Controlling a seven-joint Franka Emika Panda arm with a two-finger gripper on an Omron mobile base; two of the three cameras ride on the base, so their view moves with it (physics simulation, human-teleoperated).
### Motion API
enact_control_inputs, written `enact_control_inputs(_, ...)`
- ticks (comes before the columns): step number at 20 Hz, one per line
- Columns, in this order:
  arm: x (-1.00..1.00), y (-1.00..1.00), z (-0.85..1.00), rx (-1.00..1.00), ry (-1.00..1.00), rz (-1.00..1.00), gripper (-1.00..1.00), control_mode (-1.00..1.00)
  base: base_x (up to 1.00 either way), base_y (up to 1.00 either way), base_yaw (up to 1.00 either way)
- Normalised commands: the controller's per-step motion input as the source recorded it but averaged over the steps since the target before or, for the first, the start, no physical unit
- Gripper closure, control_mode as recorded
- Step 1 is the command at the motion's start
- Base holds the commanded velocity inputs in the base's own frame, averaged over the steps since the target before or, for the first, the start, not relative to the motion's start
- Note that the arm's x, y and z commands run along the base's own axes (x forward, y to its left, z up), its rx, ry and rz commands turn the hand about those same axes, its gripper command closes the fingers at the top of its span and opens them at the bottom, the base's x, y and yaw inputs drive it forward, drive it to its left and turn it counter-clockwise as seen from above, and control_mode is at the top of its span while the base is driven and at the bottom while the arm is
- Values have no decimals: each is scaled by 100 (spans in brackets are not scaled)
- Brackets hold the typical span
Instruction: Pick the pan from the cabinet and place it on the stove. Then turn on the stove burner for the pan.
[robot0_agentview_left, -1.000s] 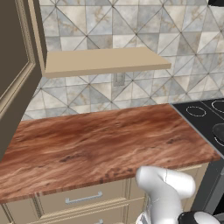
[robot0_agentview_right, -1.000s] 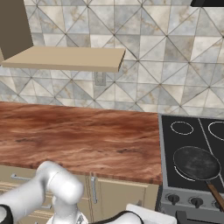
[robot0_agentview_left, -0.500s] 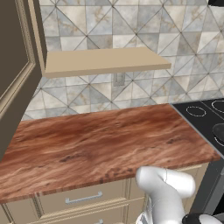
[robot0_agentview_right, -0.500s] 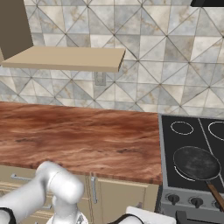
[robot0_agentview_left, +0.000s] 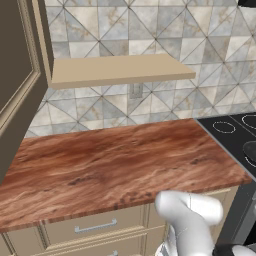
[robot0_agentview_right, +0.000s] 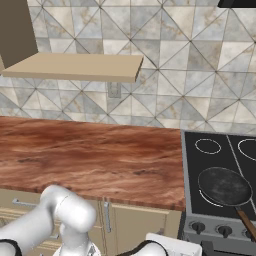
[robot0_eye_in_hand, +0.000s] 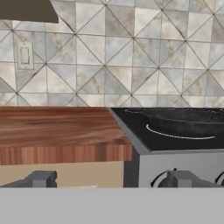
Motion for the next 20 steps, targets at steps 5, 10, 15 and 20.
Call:
enact_control_inputs(5, 12, -16, -3, -2, 0, 0, -100, -100, 0, 0, 0)
enact_control_inputs(10, 9, -20, -7, -2, 0, 1, -100, -100, 0, 0, 0)
enact_control_inputs(15, 6, -28, -5, -1, 0, 1, -100, -100, 0, 0, 0)
enact_control_inputs(20, 7, -17, -10, -1, -1, 2, -100, -100, 0, 0, 0)
